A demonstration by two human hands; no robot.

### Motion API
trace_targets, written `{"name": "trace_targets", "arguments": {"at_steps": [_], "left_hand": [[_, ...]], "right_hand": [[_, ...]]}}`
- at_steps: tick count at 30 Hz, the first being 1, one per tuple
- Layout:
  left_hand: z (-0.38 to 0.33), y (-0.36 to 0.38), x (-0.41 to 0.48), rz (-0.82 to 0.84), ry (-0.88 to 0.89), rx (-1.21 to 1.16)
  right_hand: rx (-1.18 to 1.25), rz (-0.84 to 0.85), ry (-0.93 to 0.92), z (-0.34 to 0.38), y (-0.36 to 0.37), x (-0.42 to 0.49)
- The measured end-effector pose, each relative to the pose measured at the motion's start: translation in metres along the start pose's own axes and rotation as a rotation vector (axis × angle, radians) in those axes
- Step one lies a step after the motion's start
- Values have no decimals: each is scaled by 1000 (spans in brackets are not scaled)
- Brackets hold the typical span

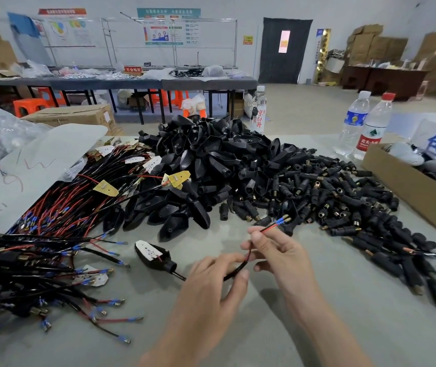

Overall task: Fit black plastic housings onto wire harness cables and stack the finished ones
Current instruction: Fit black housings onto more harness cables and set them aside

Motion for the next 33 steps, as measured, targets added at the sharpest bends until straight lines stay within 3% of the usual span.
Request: {"name": "trace_targets", "arguments": {"at_steps": [5,14,20,24,28,33], "left_hand": [[3,-6,0,-58,-18,25],[3,-12,8,-74,56,217],[11,-15,5,-17,1,276],[19,-9,-2,77,-73,141],[15,-1,-1,70,-91,-147],[19,8,1,81,-147,-335]], "right_hand": [[87,83,5,-3,10,-3],[222,-49,1,-2,-1,1],[217,-90,14,1,-11,2],[147,-32,37,-2,-8,2],[83,54,69,-9,-1,1],[-5,114,67,-12,3,3]]}}
Point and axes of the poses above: each hand's wrist, its own x-axis towards the middle knuckle, its own y-axis out of the palm, z = x × y, the point moved 3 cm from there along x, towards the middle knuckle, and after that the axes turned 8 degrees about y, right-handed, at the moved point
